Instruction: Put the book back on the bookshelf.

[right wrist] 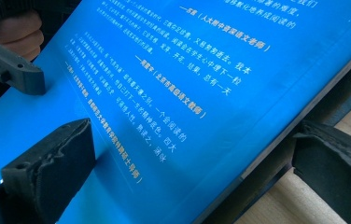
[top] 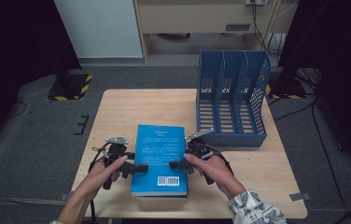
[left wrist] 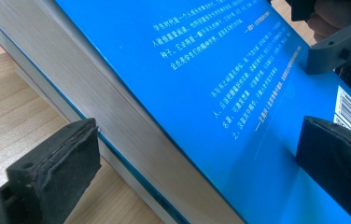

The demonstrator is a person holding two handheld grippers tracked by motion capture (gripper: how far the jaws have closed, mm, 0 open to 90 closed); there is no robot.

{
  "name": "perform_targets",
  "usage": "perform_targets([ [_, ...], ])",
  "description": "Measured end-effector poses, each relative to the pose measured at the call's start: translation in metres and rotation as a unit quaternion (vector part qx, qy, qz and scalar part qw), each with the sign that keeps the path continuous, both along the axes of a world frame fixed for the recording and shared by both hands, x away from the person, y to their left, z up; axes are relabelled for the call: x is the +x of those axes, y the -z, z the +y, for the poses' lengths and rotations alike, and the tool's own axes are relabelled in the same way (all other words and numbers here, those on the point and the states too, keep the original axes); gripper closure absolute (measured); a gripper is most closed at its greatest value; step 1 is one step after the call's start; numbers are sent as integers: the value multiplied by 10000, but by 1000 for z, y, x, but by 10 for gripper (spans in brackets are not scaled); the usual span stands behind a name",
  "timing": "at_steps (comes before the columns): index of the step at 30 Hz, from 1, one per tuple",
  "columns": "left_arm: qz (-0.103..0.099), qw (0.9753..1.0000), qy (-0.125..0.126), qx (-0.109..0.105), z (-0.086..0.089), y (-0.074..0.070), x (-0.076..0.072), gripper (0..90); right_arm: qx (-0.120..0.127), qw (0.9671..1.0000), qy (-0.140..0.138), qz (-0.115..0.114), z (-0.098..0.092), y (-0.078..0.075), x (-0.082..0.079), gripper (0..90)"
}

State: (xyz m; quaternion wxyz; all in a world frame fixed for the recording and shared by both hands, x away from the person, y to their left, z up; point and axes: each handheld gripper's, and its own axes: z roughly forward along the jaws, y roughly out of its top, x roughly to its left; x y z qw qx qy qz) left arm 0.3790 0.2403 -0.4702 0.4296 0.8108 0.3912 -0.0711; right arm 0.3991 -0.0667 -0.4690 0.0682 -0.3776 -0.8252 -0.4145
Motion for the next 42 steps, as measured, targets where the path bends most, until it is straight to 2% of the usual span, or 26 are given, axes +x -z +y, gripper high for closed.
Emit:
perform_targets([
  [5,-122,9999,-15,43,-2,-1,2,0,74,9999,2,127,-1,2,3,0],
  [8,-120,9999,-8,112,-4,-3,3,0,144,9997,-7,209,-2,4,5,0],
  [14,-109,9998,44,154,-5,-4,6,0,123,9997,-19,216,-1,4,5,0],
  [20,-174,9997,60,176,-7,-4,8,0,282,9994,19,204,-4,7,7,0],
  [27,-171,9990,68,405,-17,-10,14,0,359,9988,62,338,-7,9,11,0],
  [30,-193,9988,117,436,-18,-10,15,0,393,9985,45,377,-8,10,12,0],
  [36,-186,9984,144,512,-19,-13,17,6,309,9989,79,343,-6,6,12,7],
  [39,-277,9985,95,465,-18,-15,18,23,258,9995,123,159,-6,-1,13,39],
  [42,-302,9984,49,468,-17,-16,19,31,250,9995,150,130,-6,-5,15,54],
])
